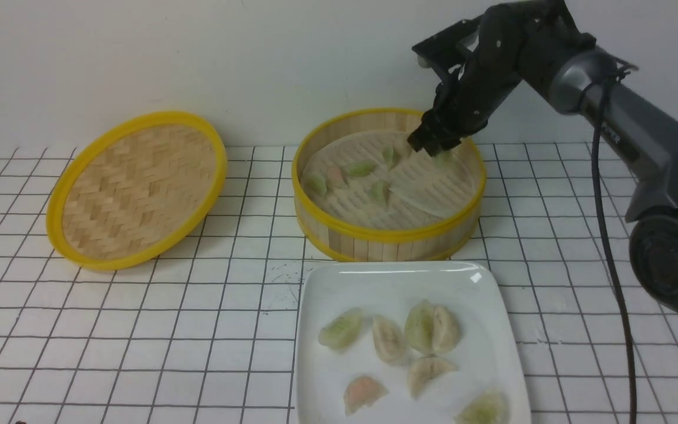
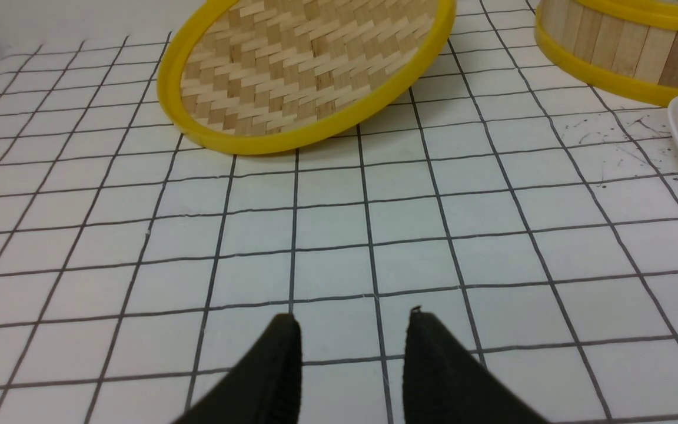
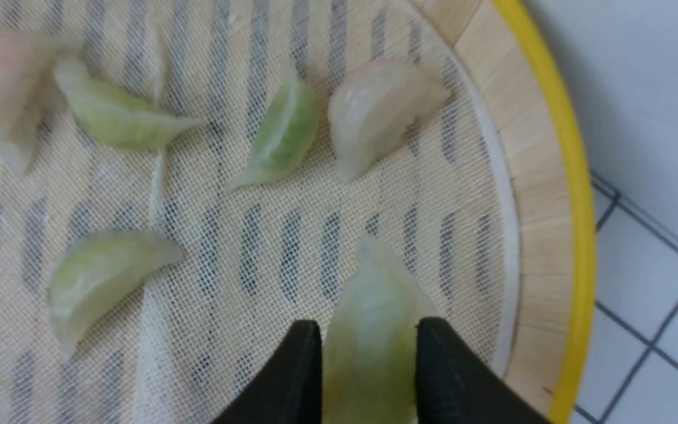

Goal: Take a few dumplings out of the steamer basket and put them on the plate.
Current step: Use the right arm to grab a dumpling from inside the steamer, then use the right arm to put the dumpling into the plate

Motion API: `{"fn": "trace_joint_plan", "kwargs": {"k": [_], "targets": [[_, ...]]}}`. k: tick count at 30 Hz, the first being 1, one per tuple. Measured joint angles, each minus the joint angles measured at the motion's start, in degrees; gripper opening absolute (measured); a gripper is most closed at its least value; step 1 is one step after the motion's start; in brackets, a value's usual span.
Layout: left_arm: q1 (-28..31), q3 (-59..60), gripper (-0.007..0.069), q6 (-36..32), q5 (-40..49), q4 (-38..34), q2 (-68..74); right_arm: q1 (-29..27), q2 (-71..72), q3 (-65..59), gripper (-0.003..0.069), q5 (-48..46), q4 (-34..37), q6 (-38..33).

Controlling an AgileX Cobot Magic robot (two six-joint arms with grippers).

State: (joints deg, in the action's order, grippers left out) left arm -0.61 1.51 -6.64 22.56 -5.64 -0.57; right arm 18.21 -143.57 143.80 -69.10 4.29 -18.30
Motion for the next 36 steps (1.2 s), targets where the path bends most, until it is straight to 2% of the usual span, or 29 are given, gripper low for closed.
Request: {"fn": "trace_joint_plan", "kwargs": {"k": [11, 19, 36], "targets": [[0.0, 0.0, 0.0225, 0.0, 0.0, 0.0, 0.0, 0.0, 0.0, 7.2, 0.0190, -2.9, 1.3, 0.3], [0.0, 0.0, 0.0225, 0.0, 0.0, 0.0, 0.0, 0.0, 0.2, 7.4, 0.0188, -3.1, 4.1, 1.0], [0.0, 0.0, 0.0225, 0.0, 0.0, 0.0, 0.0, 0.0, 4.1, 7.4, 0.0188, -3.4, 4.1, 4.7]]}}
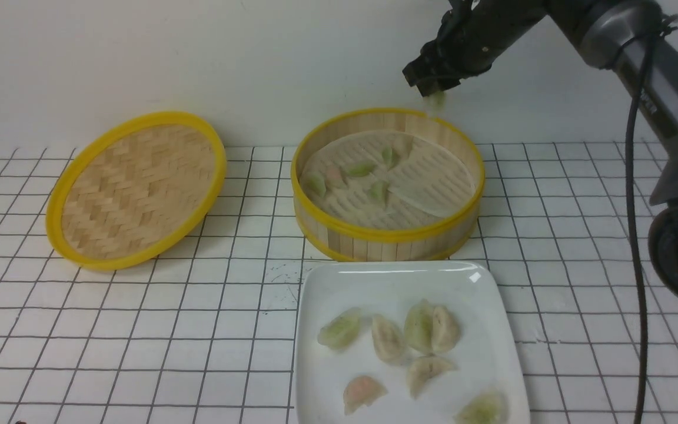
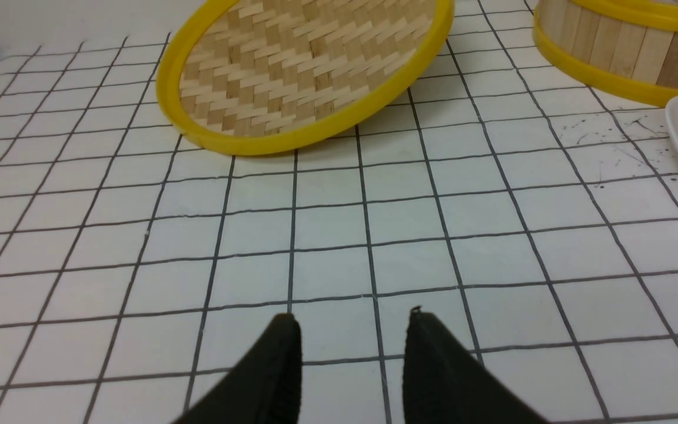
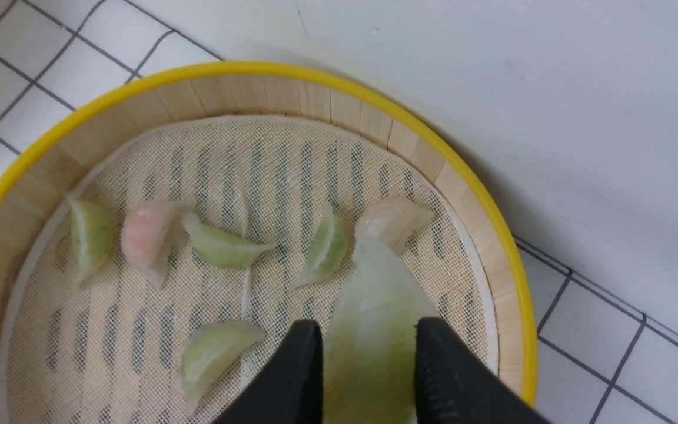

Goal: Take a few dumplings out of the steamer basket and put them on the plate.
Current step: Use the right arm to put the dumpling into the plate

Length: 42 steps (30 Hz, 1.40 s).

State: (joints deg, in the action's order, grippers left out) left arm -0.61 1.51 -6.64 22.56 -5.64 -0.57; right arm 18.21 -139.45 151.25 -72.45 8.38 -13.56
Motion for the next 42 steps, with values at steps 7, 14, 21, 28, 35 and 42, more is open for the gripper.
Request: {"fn": "trace_joint_plan", "kwargs": {"k": [7, 14, 21, 28, 35, 42], "targets": [[0.0, 0.0, 0.0225, 0.0, 0.0, 0.0, 0.0, 0.0, 0.9, 0.0, 0.0188, -0.2, 0.2, 2.4], [0.0, 0.0, 0.0225, 0.0, 0.0, 0.0, 0.0, 0.0, 3.6, -0.2, 0.0188, -0.4, 0.0, 3.3], [0.0, 0.0, 0.0225, 0.0, 0.0, 0.0, 0.0, 0.0, 6.6, -0.8, 0.0188, -0.4, 0.7, 4.6], [0.0, 0.0, 0.0225, 0.0, 0.0, 0.0, 0.0, 0.0, 8.5, -0.9, 0.0188, -0.7, 1.0, 6.4], [0.0, 0.0, 0.0225, 0.0, 0.0, 0.0, 0.0, 0.0, 9.4, -0.9, 0.0188, -0.8, 2.5, 7.5], [0.0, 0.0, 0.0225, 0.0, 0.0, 0.0, 0.0, 0.0, 9.4, -0.9, 0.0188, -0.8, 3.9, 7.6]]}}
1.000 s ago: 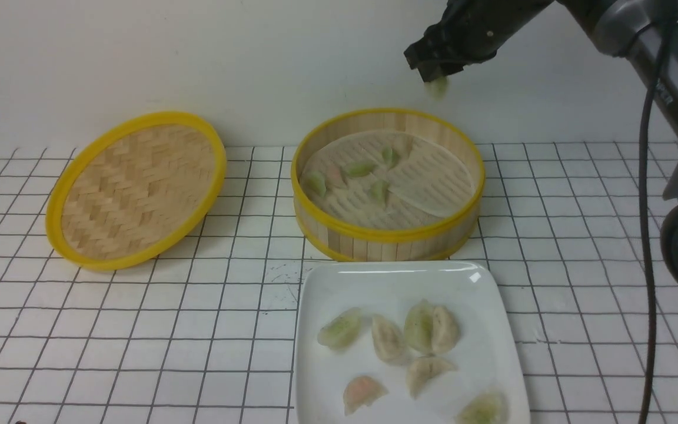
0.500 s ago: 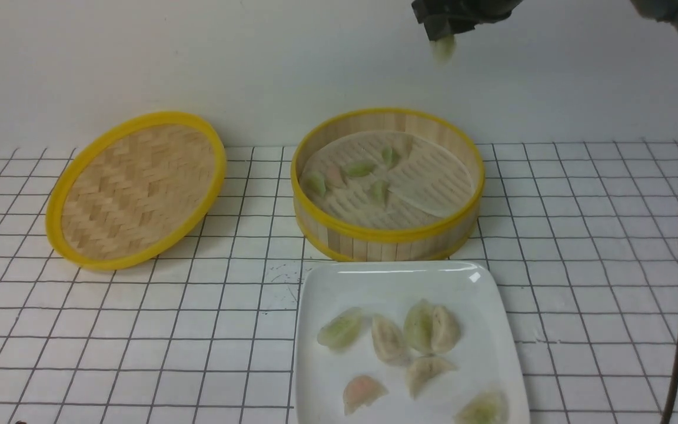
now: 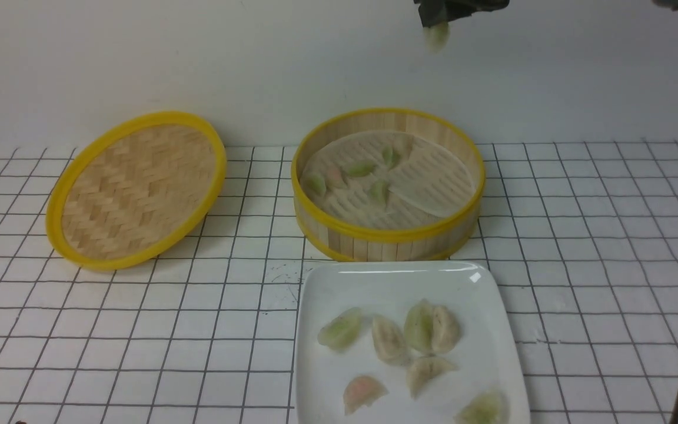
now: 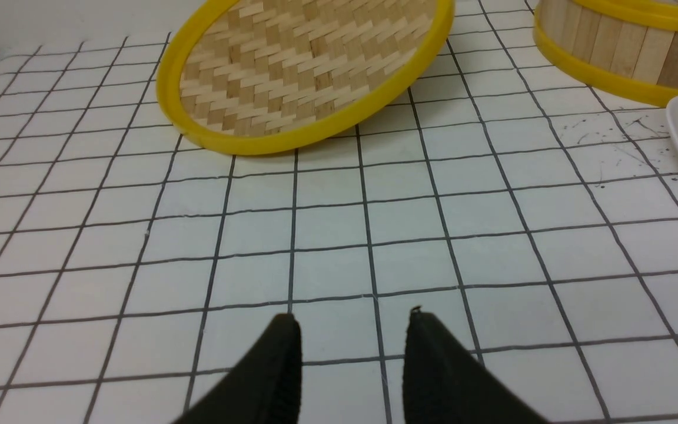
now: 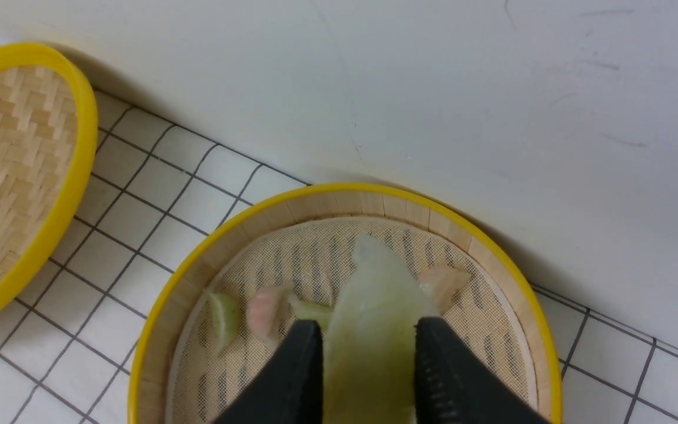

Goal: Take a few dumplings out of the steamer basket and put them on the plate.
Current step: Use the right arm to put the dumpling into the plate

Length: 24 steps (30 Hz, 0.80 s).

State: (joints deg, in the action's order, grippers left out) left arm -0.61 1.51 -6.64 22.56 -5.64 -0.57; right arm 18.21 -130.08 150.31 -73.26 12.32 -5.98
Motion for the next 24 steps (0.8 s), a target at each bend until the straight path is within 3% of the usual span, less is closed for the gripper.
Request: {"fn": "trace_joint_plan", "kwargs": {"k": [8, 24], "targets": [[0.0, 0.0, 0.0225, 0.0, 0.0, 0.0, 0.0, 0.0, 1.1, 0.0, 0.0187, 0.0, 0.4, 0.5], [0.0, 0.0, 0.0225, 0.0, 0.0, 0.0, 0.0, -1.4, -0.9, 0.0, 0.0187, 0.0, 4.8, 8.3]]}}
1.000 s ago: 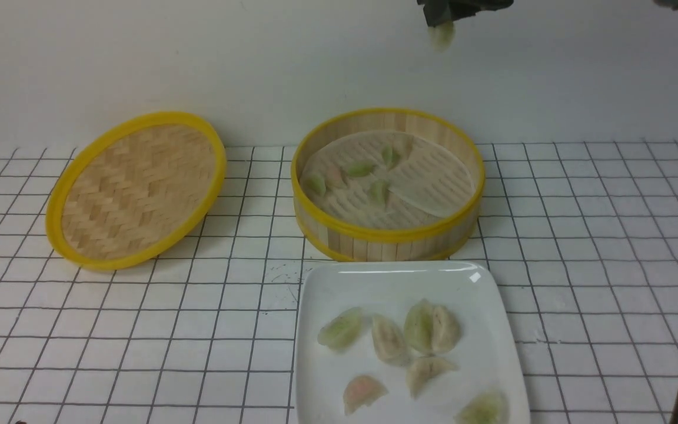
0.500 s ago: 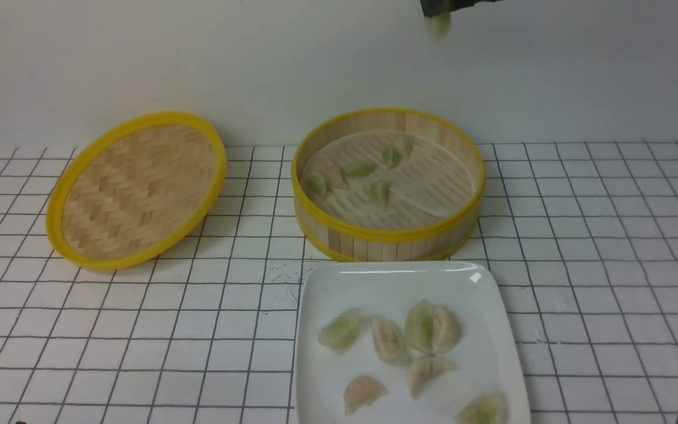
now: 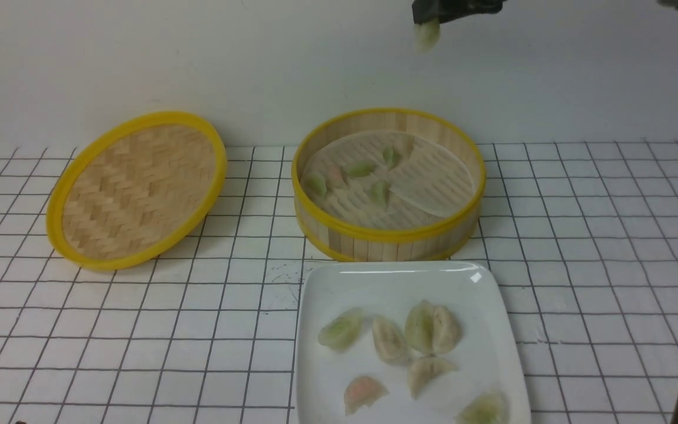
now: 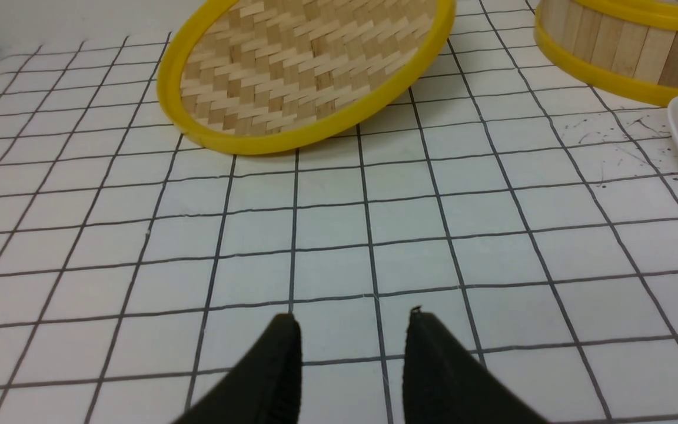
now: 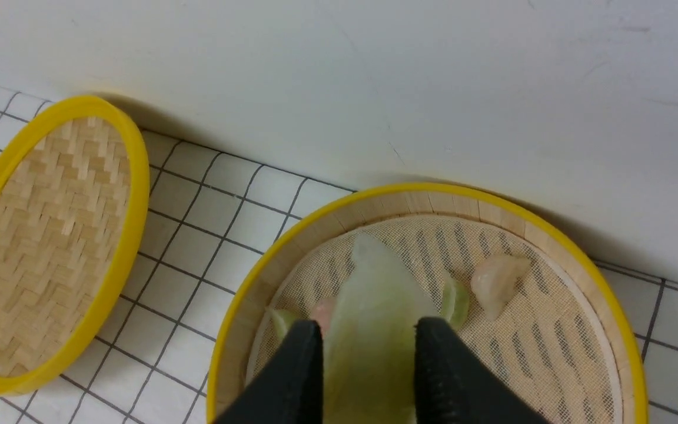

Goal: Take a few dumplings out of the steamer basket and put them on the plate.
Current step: Use the right arm to put the dumpling into the plate

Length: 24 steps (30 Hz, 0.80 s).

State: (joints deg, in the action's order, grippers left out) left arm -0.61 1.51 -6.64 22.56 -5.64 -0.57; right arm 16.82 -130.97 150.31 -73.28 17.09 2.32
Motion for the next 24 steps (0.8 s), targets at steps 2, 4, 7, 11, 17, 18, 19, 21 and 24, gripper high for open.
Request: {"fn": "trace_joint_plan", "kwargs": {"k": [2, 4, 7, 11, 17, 18, 19, 21, 24], "targets": [[0.0, 0.0, 0.0225, 0.0, 0.0, 0.0, 0.0, -1.0, -0.8, 0.0, 0.0187, 0.0, 1.6, 0.3], [0.0, 0.0, 0.0225, 0.0, 0.0, 0.0, 0.0, -1.8, -1.5, 0.0, 0.0187, 0.0, 3.4, 0.4], [0.0, 0.0, 0.0225, 0.0, 0.0, 0.0, 0.0, -2.2, -2.2, 0.0, 0.0187, 0.0, 5.6, -0.6], [0.0, 0.0, 0.0225, 0.0, 0.0, 0.0, 0.0, -2.0, -2.3, 0.0, 0.0187, 0.0, 6.8, -1.3], [0.0, 0.0, 0.0225, 0.0, 0.0, 0.0, 0.0, -2.0, -2.3, 0.0, 0.0184, 0.0, 6.5, -2.8], [0.0, 0.0, 0.0225, 0.0, 0.0, 0.0, 0.0, -2.0, -2.3, 0.0, 0.0184, 0.0, 6.1, -3.2], [0.0, 0.0, 0.0225, 0.0, 0.0, 0.0, 0.0, -2.0, -2.3, 0.0, 0.0184, 0.0, 4.9, -3.8], [0.0, 0.0, 0.0225, 0.0, 0.0, 0.0, 0.0, -2.0, -2.3, 0.0, 0.0184, 0.0, 2.5, -5.0], [0.0, 0.0, 0.0225, 0.0, 0.0, 0.0, 0.0, -2.0, -2.3, 0.0, 0.0184, 0.0, -0.6, -8.2]]}}
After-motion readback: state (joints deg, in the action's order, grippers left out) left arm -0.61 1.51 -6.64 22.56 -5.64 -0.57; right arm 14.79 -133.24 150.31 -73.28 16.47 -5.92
